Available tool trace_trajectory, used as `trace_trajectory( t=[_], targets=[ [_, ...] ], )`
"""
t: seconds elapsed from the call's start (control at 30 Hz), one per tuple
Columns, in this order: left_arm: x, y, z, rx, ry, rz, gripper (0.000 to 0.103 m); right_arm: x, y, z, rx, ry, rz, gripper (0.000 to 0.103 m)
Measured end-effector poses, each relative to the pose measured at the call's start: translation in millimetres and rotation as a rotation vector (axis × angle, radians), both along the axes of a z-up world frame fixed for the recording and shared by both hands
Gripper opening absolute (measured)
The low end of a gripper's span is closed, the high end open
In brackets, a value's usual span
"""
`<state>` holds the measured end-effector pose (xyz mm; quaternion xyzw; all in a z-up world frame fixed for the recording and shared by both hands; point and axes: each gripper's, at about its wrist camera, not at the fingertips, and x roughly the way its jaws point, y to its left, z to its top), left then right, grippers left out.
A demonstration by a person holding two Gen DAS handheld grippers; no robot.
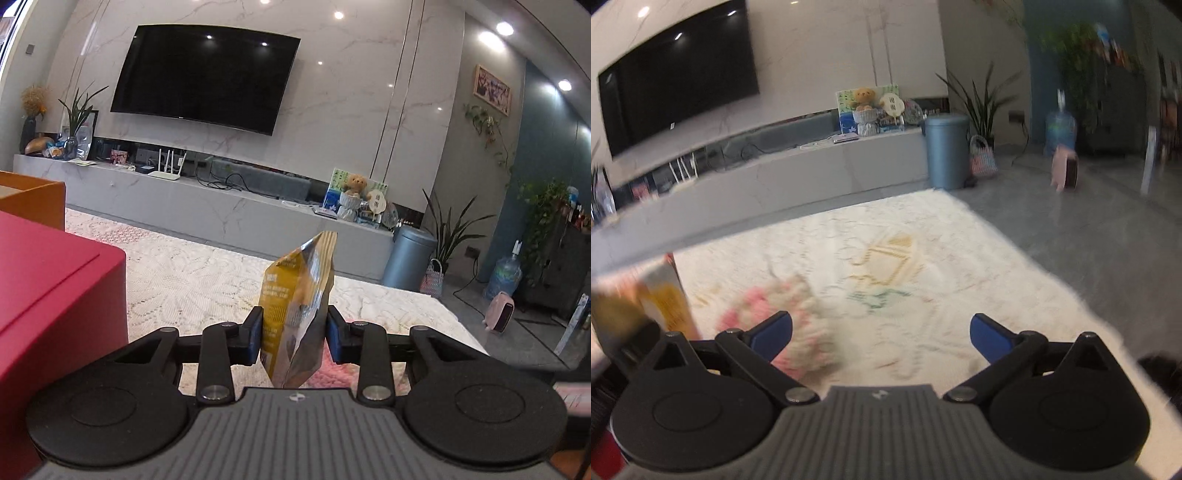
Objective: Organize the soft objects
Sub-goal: 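Grasp the yellow snack bag with the left tool, then grasp the pink crocheted pouch with the right tool while the left tool holds the snack bag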
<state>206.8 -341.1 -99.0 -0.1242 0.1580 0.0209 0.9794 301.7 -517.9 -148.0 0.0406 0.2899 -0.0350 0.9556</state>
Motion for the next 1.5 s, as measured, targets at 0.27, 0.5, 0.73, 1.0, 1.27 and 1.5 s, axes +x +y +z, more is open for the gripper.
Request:
trace_trajectory(
  t=[0.27, 0.5, 0.73, 1.0, 1.27, 1.5],
  targets=[
    [13, 4, -5, 0.001, 0.089, 0.031, 0.065, 2, 58, -14, -0.184, 0.028, 0.329, 0.1],
    [28, 4, -10, 0.018, 0.214, 0.026, 0.071, 13, 58, -24, -0.083, 0.015, 0.301, 0.1],
    [21, 0, -15, 0.051, 0.169, 0.03, 0.04, 14, 57, -28, -0.049, 0.014, 0.342, 0.085],
    [19, -2, -14, 0.058, 0.161, 0.018, 0.039, 7, 57, -26, -0.074, 0.004, 0.354, 0.043],
    [19, 0, -12, 0.042, 0.156, -0.007, 0.038, 9, 55, -23, -0.053, 0.083, 0.421, 0.018],
    [21, 5, -14, 0.047, 0.16, -0.031, 0.037, 0, 55, -10, -0.141, 0.189, 0.498, 0.013]
  ],
)
